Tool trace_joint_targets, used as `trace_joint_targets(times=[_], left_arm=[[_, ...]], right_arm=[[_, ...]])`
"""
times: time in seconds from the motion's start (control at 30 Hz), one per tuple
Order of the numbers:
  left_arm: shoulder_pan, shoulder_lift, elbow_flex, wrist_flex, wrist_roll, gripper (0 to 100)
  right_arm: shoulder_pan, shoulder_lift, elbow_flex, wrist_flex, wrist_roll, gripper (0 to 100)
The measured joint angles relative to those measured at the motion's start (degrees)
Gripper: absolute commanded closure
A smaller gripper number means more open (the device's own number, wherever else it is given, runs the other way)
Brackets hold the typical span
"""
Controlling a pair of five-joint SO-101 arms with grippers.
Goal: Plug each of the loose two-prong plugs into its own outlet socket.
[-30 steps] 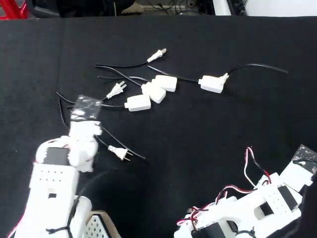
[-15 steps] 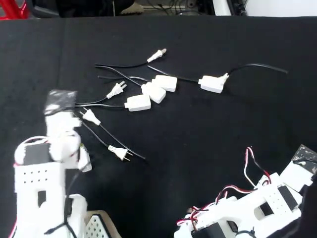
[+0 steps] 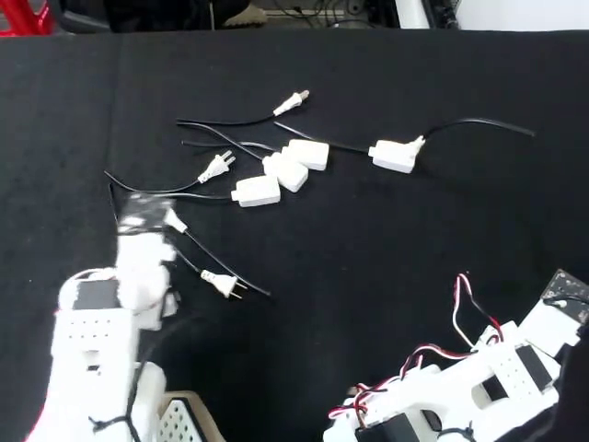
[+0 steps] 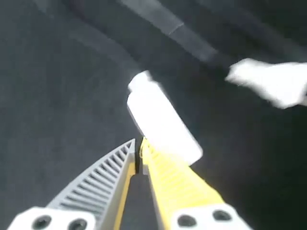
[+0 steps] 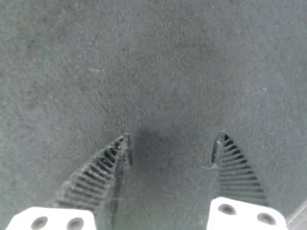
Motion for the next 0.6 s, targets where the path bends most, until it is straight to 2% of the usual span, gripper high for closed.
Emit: trace_joint_targets(times=[0.1, 0.2, 0.3, 0.4, 0.5, 0.6], left_arm=[[9.41, 0.00, 0.09, -4.57, 5.71, 96], [12.31, 0.00, -1.41, -4.57, 9.32, 96], [11.16, 0.00, -3.87, -4.48, 10.20, 95], [6.86, 0.00, -7.65, -2.37, 10.20, 93], [2.64, 0.00, -12.31, -0.62, 9.41, 79], [0.62, 0.18, -15.12, 0.00, 0.79, 68]], right_arm=[[0.00, 0.00, 0.00, 0.00, 0.00, 73.7], [0.00, 0.00, 0.00, 0.00, 0.00, 73.7], [0.00, 0.00, 0.00, 0.00, 0.00, 73.7], [0.00, 0.00, 0.00, 0.00, 0.00, 73.7], [0.00, 0.00, 0.00, 0.00, 0.00, 73.7], [0.00, 0.00, 0.00, 0.00, 0.00, 73.7]])
